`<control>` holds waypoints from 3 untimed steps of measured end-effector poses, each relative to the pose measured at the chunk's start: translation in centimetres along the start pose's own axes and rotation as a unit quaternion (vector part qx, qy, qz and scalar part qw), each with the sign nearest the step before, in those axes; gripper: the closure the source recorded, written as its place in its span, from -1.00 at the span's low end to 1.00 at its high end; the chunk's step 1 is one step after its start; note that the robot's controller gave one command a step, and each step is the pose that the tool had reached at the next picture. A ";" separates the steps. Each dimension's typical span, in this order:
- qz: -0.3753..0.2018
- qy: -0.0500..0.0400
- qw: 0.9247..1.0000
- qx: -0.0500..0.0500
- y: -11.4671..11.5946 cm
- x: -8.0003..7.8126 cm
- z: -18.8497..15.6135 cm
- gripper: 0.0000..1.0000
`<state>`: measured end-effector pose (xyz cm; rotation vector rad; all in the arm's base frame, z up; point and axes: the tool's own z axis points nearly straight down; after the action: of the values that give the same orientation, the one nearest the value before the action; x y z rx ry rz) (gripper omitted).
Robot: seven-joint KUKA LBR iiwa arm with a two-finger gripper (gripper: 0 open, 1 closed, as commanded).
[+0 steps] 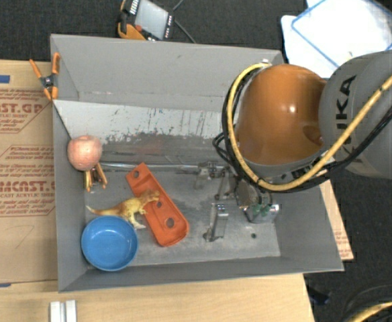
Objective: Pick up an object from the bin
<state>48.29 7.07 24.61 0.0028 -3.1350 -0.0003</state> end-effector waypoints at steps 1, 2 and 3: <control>0.001 -0.004 1.000 0.000 0.0 -0.2 -0.4 -1.00; 0.040 -0.006 0.999 -0.002 7.5 -1.3 14.0 -1.00; -0.132 -0.009 0.991 0.001 9.0 -0.8 9.1 -1.00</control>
Offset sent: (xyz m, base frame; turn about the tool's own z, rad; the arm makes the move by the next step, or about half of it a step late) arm 0.0128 0.0920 -0.1761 0.0972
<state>49.01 16.11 15.49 0.4185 -3.1248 0.0010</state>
